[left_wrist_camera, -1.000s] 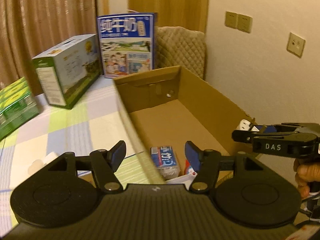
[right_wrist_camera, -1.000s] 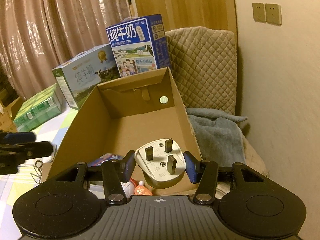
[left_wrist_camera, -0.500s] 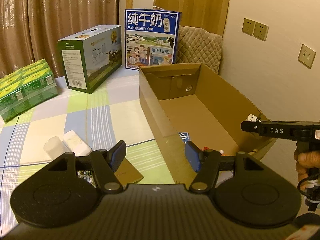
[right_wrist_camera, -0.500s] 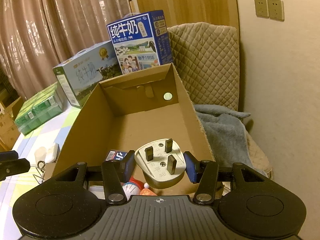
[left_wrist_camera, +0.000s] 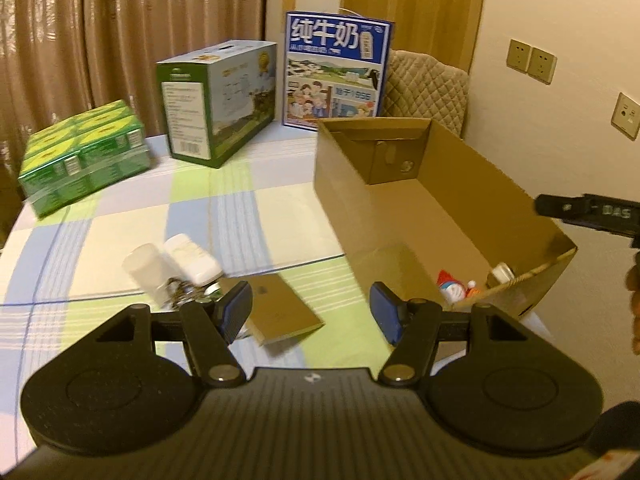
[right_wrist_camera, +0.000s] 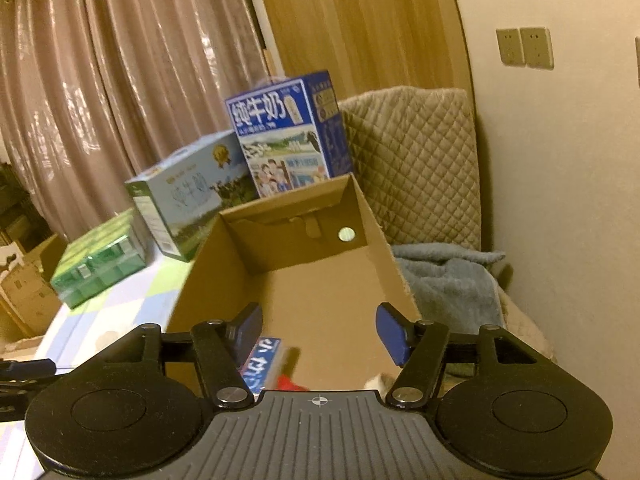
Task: Organize rigid objects
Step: 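Move both grippers back toward the remaining items on the table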
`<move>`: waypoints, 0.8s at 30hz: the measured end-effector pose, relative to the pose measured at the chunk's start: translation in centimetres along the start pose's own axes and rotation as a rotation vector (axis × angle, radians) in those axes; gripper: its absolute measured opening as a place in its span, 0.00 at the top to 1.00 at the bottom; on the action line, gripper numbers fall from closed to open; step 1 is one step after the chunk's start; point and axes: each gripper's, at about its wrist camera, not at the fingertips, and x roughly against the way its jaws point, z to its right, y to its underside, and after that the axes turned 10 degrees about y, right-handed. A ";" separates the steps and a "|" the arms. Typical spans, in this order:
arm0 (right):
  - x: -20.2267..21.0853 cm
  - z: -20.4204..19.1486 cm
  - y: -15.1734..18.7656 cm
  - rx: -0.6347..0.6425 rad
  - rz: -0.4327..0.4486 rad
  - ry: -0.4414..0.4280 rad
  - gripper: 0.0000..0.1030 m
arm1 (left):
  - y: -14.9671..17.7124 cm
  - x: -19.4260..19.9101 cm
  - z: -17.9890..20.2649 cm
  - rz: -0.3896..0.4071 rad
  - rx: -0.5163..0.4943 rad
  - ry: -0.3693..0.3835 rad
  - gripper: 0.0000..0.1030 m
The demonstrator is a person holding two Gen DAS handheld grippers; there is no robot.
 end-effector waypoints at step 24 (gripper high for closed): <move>8.5 -11.1 9.5 0.137 -0.089 -0.185 0.29 | 7.0 10.7 -8.1 0.028 0.142 -0.174 0.41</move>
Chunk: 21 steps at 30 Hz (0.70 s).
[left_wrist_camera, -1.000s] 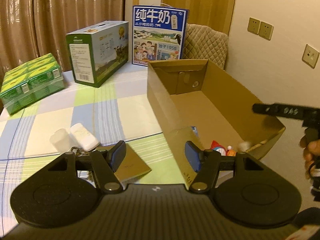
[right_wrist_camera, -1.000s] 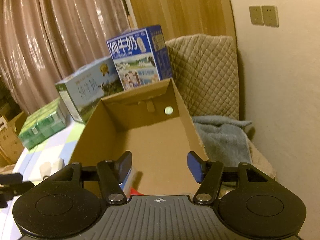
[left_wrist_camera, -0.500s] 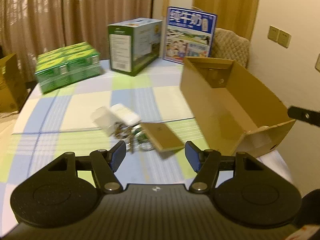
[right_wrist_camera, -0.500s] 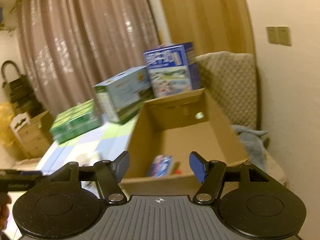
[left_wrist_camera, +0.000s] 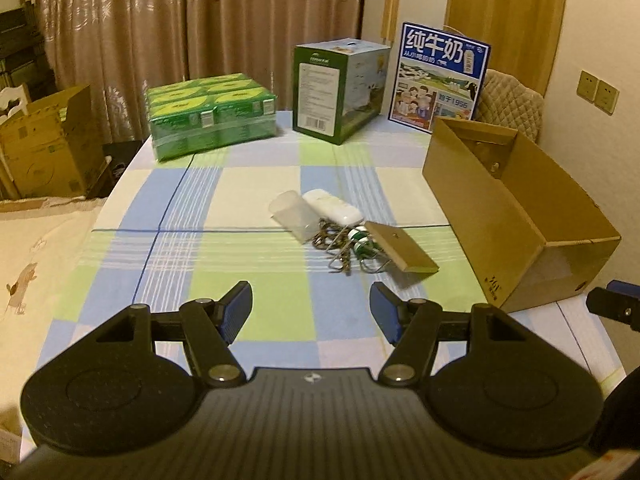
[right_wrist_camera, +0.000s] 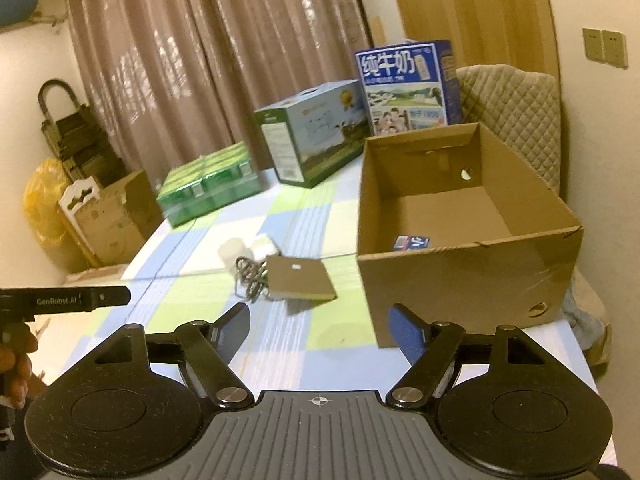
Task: Organize rigid objects
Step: 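Move both grippers back toward the remaining items on the table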
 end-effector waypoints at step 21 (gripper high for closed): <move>-4.6 -4.8 0.1 0.128 -0.036 -0.043 0.28 | -0.8 -4.0 -1.0 -0.055 -0.186 0.117 0.42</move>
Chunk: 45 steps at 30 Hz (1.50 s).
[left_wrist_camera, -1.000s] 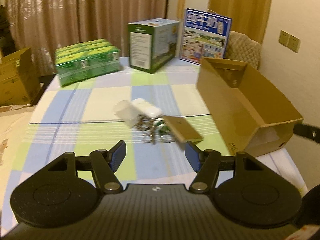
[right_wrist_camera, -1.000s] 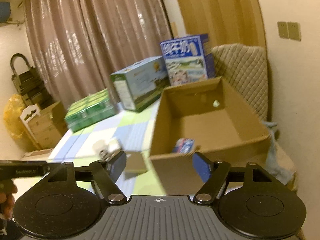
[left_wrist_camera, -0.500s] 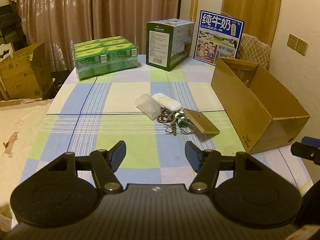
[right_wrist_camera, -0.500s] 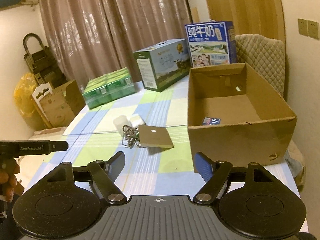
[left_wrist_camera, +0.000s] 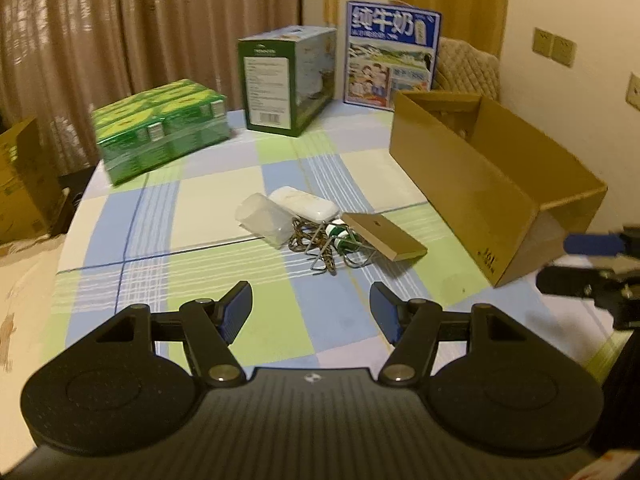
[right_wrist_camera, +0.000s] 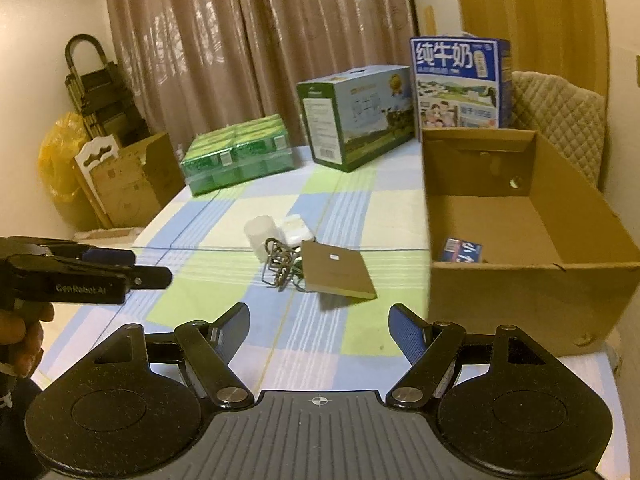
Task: Organize rigid objects
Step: 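Move both grippers back toward the remaining items on the table, then grasp the tan TP-LINK card with the right gripper while the left gripper grasps the metal wire rack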
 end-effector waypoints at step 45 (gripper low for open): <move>-21.2 -1.2 -1.4 0.064 -0.156 0.205 0.48 | -0.6 -14.5 -5.0 -0.029 -0.244 0.218 0.53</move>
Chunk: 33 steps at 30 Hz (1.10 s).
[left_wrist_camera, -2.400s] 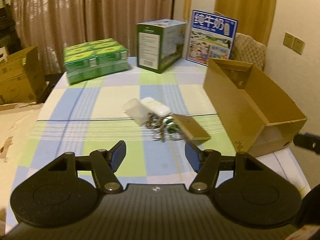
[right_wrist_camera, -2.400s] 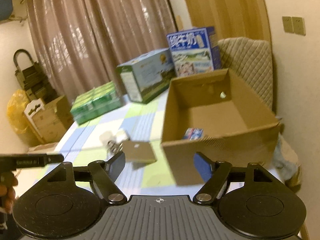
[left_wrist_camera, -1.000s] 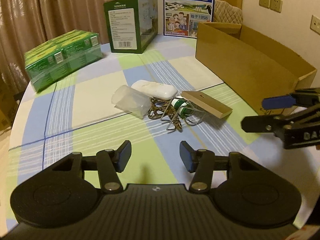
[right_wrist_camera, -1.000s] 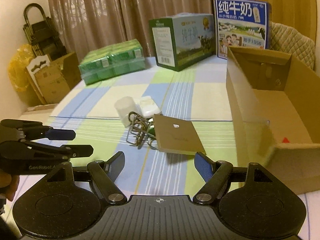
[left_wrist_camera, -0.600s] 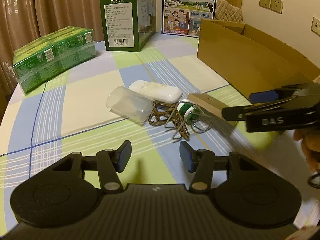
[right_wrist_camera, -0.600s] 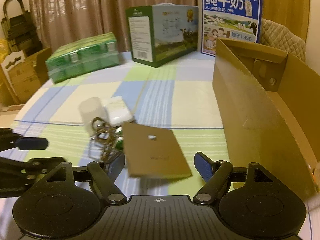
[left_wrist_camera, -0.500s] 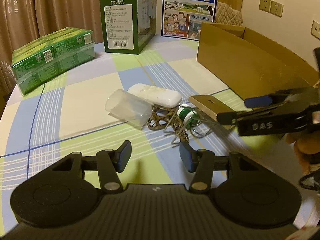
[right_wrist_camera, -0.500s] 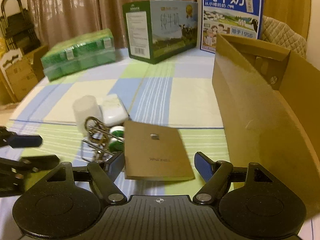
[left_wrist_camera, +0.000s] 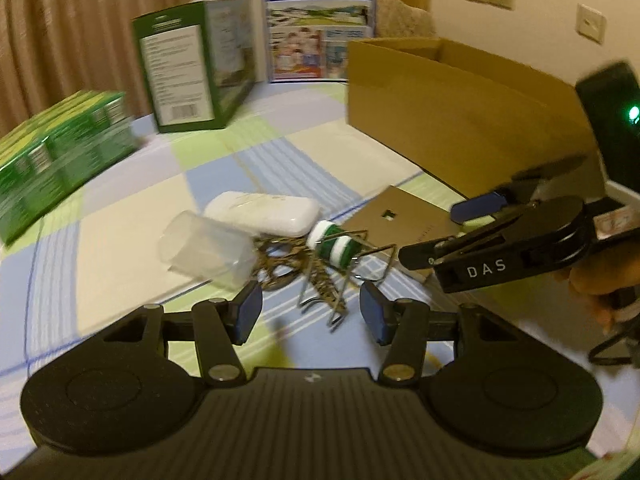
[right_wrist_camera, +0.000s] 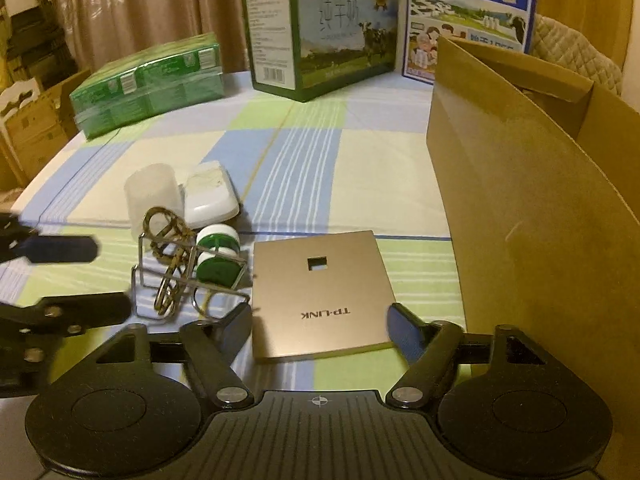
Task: Organize rigid objects
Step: 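Grasp the tan TP-LINK card with the right gripper while the left gripper grasps the metal wire rack, then carry the TP-LINK card and wire rack toward the cardboard box with both grippers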
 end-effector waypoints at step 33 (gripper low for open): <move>-2.2 -1.9 -0.7 0.131 0.003 0.059 0.15 | 1.7 3.6 0.6 -0.021 0.105 -0.093 0.83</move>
